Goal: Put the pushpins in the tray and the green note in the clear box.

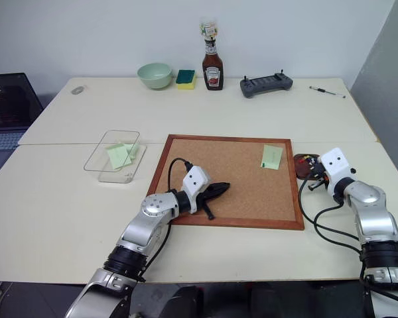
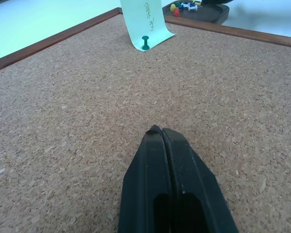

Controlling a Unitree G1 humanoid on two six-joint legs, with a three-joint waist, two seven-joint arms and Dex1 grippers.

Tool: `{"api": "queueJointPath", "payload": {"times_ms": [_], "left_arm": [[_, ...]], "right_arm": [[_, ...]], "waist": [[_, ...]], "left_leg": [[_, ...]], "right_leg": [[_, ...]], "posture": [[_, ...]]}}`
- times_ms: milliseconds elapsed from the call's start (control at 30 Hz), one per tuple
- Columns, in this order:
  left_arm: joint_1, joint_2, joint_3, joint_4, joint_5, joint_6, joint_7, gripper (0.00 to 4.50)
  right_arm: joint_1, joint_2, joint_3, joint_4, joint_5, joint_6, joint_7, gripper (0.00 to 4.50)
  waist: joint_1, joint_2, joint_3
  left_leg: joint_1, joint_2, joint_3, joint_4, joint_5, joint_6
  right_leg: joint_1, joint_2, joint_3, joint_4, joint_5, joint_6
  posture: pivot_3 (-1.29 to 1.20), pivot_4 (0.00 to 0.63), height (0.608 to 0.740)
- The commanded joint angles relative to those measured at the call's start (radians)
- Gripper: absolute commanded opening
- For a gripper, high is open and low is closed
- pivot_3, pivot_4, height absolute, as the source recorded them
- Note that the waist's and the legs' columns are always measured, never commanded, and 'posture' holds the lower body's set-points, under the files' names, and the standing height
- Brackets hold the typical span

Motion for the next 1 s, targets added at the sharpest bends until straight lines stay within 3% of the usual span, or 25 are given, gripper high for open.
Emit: {"api": "queueJointPath", "payload": {"times_ms": [33,100,567,833,1000], "left_arm": [[0.03,0.002,-0.03,0.026,0.021,0.018,-0.001,0.0],[0.032,0.002,-0.03,0.024,0.021,0.018,0.0,0.0],[0.031,-0.003,-0.032,0.029,0.021,0.015,0.002,0.0],[0.031,-0.002,-0.033,0.028,0.021,0.016,0.0,0.0],[0.031,-0.003,-0.034,0.028,0.022,0.016,0.001,0.0]], "right_arm": [[-0.037,0.0,-0.005,0.016,-0.012,-0.022,-0.015,0.27],[-0.043,0.0,-0.006,0.026,-0.012,-0.021,-0.018,0.52],[-0.049,0.008,-0.093,-0.051,0.094,0.078,-0.014,3.52],[0.006,0.033,-0.059,-0.286,0.287,0.277,0.145,3.52],[-0.011,0.09,0.032,-0.329,0.287,0.305,0.16,3.52]], "waist": [[0.0,0.0,0.0],[0.0,0.0,0.0],[0.0,0.0,0.0],[0.0,0.0,0.0],[0.0,0.0,0.0]], "left_leg": [[0.0,0.0,0.0,0.0,0.0,0.0],[0.0,0.0,0.0,0.0,0.0,0.0],[0.0,0.0,0.0,0.0,0.0,0.0],[0.0,0.0,-0.001,0.0,0.0,0.0],[0.0,0.0,-0.001,0.0,0.0,0.0]], "right_leg": [[0.0,0.0,0.0,0.0,0.0,0.0],[0.0,0.0,0.0,0.0,0.0,0.0],[0.0,0.0,0.0,0.0,0.0,0.0],[0.0,0.0,0.0,0.0,0.0,0.0],[0.0,0.0,-0.001,0.0,0.0,0.0]], "posture": [[0.0,0.15,0.74],[0.0,0.15,0.74],[0.0,0.15,0.74],[0.0,0.15,0.74],[0.0,0.15,0.74]]}}
